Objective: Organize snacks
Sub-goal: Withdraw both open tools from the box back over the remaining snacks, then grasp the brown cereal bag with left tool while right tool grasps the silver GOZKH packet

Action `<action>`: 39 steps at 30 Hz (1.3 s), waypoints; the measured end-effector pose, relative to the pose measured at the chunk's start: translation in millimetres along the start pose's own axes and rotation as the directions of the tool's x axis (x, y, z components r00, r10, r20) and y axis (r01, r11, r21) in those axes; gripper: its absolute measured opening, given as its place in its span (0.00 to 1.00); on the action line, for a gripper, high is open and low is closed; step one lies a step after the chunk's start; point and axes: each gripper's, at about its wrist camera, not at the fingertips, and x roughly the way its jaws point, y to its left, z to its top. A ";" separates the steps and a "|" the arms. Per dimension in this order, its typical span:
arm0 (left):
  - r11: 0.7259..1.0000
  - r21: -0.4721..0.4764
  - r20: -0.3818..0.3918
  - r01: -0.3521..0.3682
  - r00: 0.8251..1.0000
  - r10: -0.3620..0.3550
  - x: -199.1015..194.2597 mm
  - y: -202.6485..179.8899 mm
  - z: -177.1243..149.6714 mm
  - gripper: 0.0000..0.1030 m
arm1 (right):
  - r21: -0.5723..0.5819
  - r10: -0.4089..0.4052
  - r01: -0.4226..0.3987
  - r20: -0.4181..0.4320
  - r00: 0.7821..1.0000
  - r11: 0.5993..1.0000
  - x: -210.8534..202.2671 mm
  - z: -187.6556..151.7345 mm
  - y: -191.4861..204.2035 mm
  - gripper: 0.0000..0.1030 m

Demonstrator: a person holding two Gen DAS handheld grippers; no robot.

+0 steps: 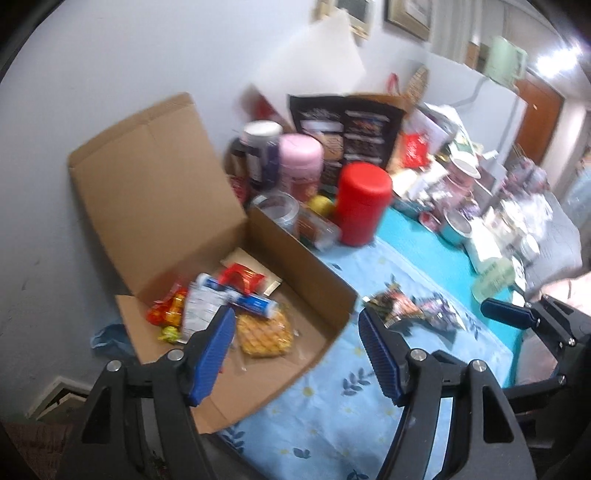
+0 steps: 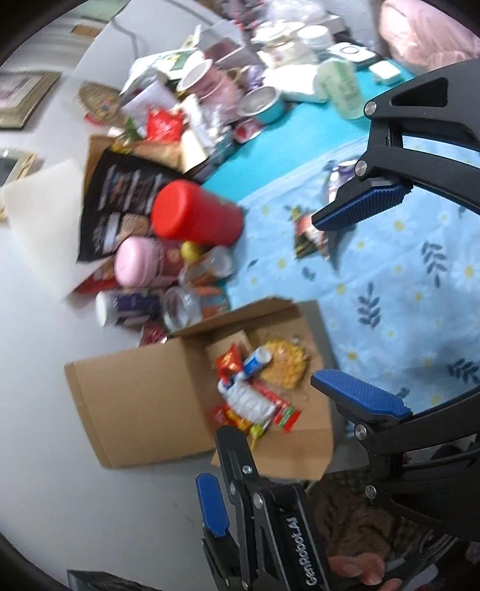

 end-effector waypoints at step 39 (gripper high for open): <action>0.978 0.031 -0.270 0.208 0.943 -0.192 189.4 -141.4 9.7 0.67 | 0.282 -0.053 0.110 -0.203 0.978 0.953 112.3 -70.7 -182.1 0.76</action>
